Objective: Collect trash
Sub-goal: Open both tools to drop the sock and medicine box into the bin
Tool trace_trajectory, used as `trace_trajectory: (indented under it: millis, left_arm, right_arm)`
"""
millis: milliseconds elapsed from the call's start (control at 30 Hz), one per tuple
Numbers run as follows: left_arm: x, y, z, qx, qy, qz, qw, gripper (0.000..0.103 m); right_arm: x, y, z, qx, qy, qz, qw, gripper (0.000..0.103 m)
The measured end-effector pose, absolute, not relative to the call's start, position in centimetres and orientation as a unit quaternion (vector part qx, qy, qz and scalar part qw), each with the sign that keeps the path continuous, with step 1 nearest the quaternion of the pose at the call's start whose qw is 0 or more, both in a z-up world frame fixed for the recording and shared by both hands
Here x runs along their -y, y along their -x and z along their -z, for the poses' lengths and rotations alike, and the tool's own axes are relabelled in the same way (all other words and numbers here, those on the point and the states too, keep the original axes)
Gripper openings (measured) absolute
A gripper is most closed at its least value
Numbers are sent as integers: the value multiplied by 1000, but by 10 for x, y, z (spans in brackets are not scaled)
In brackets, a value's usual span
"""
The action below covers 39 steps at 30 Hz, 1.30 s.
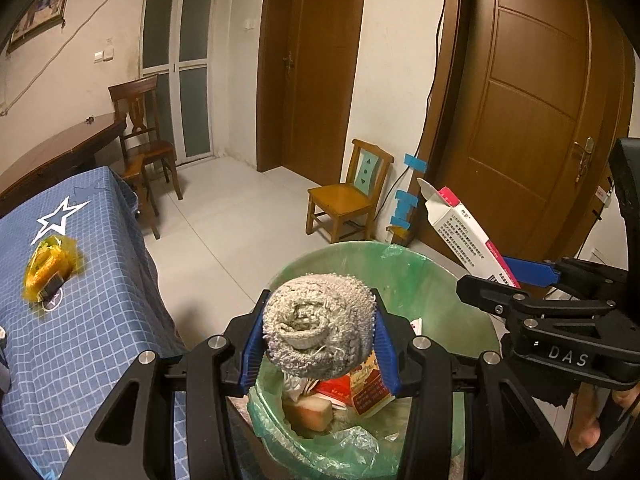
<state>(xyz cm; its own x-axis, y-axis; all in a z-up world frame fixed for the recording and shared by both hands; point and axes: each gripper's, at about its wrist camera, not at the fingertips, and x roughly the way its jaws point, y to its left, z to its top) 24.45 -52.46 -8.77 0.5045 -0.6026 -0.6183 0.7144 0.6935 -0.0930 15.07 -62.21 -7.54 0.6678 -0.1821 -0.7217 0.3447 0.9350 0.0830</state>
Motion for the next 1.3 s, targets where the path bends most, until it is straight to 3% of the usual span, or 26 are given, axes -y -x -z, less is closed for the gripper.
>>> trace_trajectory:
  millis: [533,600,633,667,733,1300]
  left_arm:
    - [528,-244,90,-322,-90,383,861,50]
    - [530,-245,91,-322,-90,384,861,54]
    - [531,-245,91,-322,-91,385,860,63]
    - [531,-246,92,-321,-94,383,861,79]
    - [529,-247,91,-312,-92,374,868,89]
    - [523,-247,94,-315,-93,373,868,89]
  right_arm:
    - [626,-154,79,-381,-106,143,907,55]
    - [627,-155,80,-380,-107,143,908,57]
    - [628,-155,80,-379,-106,144,908,60]
    - [629,-154,79,-376,-107,148,908,62]
    - [632,-153,80,-372,-115,150,909,69]
    - [633,-134,79,-352,-124,148,916,69]
